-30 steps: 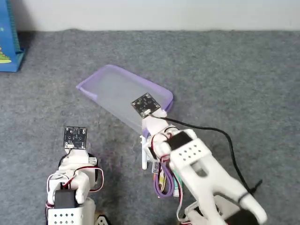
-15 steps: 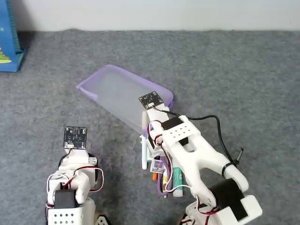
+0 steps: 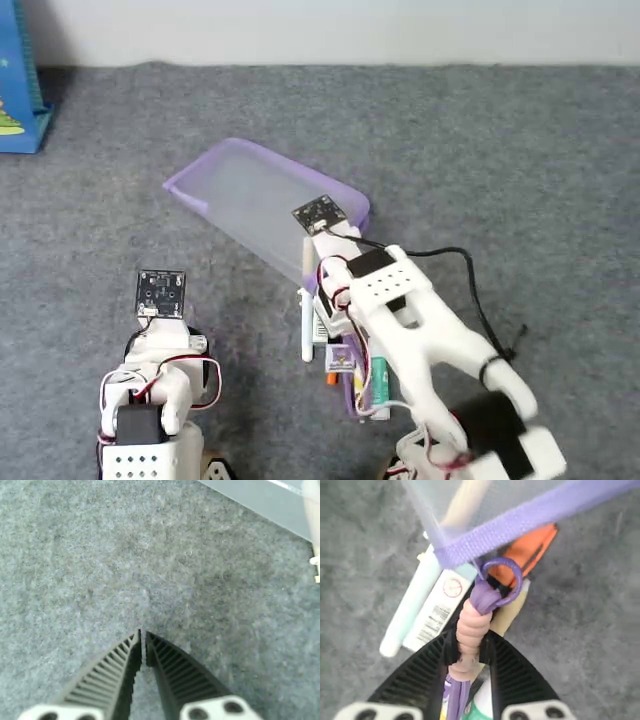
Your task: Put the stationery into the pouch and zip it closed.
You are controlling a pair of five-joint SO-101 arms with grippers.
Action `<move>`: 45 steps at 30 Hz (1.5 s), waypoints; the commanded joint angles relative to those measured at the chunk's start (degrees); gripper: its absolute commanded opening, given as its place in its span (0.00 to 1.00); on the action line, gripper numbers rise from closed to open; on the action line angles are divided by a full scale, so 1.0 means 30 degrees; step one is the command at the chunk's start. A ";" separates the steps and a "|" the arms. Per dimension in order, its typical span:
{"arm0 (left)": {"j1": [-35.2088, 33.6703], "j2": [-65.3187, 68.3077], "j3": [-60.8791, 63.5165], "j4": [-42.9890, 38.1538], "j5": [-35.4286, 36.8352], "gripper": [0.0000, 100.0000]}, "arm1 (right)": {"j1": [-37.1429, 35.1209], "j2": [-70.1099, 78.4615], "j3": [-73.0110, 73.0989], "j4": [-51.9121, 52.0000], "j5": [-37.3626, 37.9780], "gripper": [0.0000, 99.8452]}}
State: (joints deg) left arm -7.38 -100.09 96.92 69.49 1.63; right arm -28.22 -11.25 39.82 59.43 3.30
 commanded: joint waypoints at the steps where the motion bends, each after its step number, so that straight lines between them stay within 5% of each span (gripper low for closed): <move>1: -0.0029 -0.0176 -0.0278 0.0088 0.0147 0.01 | -0.0396 -0.2799 -0.0527 0.0747 0.0234 0.01; 19: 0.0293 -0.0176 -0.0278 0.0117 0.0029 0.02 | -0.3824 -0.9919 0.0674 0.2242 0.0234 0.01; 37: 0.0645 -0.0176 -0.0747 0.0527 -0.2637 0.02 | -0.3971 -1.1004 -0.1700 0.2359 0.0088 0.01; 43: -0.0850 -0.0176 -0.1978 0.0147 -0.7385 0.01 | -0.4059 -1.1062 -0.2139 0.2242 0.0088 0.01; 45: -0.0908 -0.0176 -0.2242 0.0088 -0.7355 0.01 | -0.4088 -1.1062 -0.2374 0.2154 0.0088 0.01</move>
State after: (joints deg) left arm -9.41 -100.09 94.46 71.08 -17.98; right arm -39.82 -42.11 37.01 66.37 3.47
